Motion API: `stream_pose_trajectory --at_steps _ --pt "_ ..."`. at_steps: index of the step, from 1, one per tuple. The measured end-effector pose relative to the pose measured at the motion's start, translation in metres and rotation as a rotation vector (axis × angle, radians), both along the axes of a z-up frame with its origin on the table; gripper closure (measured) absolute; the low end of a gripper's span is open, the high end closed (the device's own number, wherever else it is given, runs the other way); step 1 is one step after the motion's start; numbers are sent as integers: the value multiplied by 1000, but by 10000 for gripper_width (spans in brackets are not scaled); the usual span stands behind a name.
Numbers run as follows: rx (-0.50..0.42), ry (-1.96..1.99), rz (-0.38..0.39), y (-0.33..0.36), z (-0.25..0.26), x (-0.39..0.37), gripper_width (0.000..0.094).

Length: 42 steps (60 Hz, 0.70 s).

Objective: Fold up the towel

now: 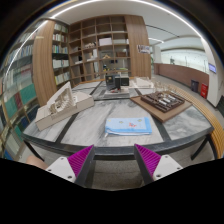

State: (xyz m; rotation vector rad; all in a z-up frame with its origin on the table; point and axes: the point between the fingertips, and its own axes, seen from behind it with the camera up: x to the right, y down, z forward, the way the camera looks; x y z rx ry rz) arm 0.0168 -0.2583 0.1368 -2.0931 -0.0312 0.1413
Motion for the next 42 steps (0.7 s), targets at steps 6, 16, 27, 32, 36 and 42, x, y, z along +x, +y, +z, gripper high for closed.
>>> stream_pose_trajectory --at_steps 6,16,27,32,36,42 --pt "10 5 -14 22 -2 5 117" --pt "-22 -40 35 80 -20 -5 117" --pt "-20 -71 77 168 -44 -37 123" --pt "-23 -88 83 209 -65 -45 130" --pt "-28 -122 78 232 -85 -49 131" --pt "-44 -141 93 256 -113 -59 165"
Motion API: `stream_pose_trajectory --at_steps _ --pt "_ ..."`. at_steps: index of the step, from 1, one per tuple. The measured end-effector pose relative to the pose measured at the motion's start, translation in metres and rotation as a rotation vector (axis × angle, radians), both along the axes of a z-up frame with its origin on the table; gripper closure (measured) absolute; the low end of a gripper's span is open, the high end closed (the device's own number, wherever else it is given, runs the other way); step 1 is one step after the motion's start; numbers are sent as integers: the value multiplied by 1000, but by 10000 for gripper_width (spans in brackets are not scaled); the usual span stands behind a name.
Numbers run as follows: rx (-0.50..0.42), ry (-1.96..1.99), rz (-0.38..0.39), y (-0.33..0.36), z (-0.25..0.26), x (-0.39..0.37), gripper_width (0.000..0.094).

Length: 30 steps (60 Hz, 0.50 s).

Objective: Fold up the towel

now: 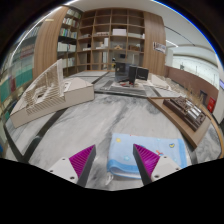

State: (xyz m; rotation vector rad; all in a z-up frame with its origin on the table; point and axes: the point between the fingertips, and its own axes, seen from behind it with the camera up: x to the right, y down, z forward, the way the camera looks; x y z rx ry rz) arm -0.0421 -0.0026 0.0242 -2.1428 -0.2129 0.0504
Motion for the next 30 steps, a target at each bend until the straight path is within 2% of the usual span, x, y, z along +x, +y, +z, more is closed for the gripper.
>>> stream_pose_trajectory --at_steps 4,5,6,7,8,9,12,13,14,24,30 --pt "-16 -16 9 10 -18 -3 263" --pt "-28 -25 9 12 -24 -2 263" --pt "-42 -33 7 12 -31 -2 309" --pt "-61 -41 11 12 -37 -1 409" --pt "-35 -22 21 15 -34 -5 403" --pt "-24 -20 22 18 -33 -5 505" --pt "-18 -66 0 22 -35 5 733" --pt "-18 -87 -12 26 -37 9 851" --pt "-14 -87 -22 22 -34 11 878" --pt "-5 -18 -13 22 -29 11 924" --pt "45 58 -34 26 3 21 923"
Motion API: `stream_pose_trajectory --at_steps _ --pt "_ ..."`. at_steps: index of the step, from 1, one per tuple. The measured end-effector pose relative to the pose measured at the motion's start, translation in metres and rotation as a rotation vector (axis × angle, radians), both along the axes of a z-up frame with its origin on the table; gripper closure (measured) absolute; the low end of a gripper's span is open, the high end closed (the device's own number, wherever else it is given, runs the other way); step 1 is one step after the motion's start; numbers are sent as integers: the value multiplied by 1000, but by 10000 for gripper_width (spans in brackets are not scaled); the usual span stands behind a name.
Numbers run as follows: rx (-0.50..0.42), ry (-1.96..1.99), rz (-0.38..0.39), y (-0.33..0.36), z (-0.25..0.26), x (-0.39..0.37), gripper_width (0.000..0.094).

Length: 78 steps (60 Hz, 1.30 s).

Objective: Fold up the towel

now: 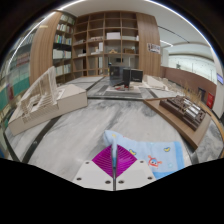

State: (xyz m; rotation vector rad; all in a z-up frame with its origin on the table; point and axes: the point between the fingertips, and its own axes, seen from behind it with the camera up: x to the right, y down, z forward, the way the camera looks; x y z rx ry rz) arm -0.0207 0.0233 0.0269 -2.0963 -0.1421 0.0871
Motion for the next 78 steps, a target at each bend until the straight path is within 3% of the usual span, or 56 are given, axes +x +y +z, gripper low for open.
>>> stream_pose_trajectory --at_steps 10,20,23,28,31,32,36,39,41,50,66,78 --pt "56 78 -98 3 49 75 913" --pt "-66 40 -244 -5 -3 163 904" --pt "-106 43 -261 -11 -20 177 901" --pt "-95 72 -257 -6 -23 181 870" --pt "-95 83 -269 -9 -18 183 769" --pt "-91 83 -274 -9 -18 186 645" --pt "-79 66 -289 -14 -10 196 382" --pt "-74 59 -299 -22 -2 203 136" --pt "-73 55 -302 -29 4 206 113" --pt "-39 86 -276 -75 48 195 124" --pt "70 120 -138 -182 139 120 125" --pt "100 30 -111 -224 154 116 121"
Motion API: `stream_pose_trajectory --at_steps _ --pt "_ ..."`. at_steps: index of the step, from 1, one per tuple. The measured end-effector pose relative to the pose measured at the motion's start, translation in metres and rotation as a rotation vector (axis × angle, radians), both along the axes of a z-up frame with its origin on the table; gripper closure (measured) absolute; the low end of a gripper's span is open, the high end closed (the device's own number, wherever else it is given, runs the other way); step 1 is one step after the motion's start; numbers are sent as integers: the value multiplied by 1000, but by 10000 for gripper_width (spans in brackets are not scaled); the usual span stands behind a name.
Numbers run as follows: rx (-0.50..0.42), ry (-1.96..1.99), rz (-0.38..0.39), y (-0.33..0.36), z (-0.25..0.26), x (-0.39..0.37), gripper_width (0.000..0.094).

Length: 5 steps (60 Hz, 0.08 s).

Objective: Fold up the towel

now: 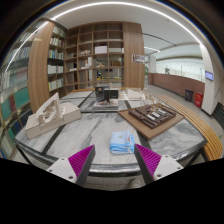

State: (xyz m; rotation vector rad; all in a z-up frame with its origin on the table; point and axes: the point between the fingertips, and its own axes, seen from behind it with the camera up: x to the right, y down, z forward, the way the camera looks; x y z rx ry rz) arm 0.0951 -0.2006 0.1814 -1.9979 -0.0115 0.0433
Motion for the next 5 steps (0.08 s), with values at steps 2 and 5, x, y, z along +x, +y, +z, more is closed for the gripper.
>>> stream_pose_trajectory --at_steps 2,5 --pt "-3 -10 3 -3 -2 1 123" --pt "-12 -9 -4 -6 -9 1 122"
